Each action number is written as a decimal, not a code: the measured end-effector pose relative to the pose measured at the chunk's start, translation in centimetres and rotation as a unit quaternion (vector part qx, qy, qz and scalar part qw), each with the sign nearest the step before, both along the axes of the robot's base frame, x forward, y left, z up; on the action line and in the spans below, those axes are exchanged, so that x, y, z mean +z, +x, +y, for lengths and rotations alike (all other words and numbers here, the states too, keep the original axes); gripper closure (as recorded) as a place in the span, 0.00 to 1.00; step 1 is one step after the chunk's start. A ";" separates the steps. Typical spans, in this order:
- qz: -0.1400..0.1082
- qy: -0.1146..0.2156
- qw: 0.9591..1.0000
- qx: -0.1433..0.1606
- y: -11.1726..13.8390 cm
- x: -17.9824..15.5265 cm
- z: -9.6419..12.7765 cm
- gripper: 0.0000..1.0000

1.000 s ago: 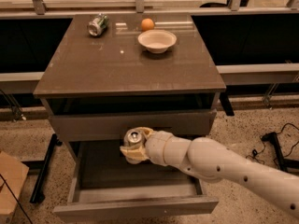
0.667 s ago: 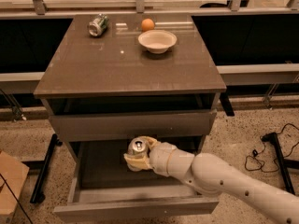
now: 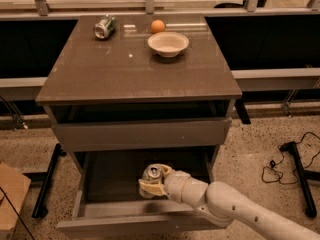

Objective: Place 7up can into middle drawer

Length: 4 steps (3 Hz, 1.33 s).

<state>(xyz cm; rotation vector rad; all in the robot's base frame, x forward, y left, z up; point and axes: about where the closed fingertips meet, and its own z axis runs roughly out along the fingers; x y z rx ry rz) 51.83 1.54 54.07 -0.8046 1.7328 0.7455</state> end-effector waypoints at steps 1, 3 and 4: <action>0.004 0.003 1.000 -0.001 -0.1 -0.5 0.0 1.00; 0.002 -0.060 0.998 0.000 0.9 -4.1 1.1 1.00; -0.006 -0.076 0.997 0.003 1.8 -6.0 1.4 0.82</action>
Offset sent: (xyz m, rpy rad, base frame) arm 0.0065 0.0119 -0.0463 -0.1435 0.0285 -0.0195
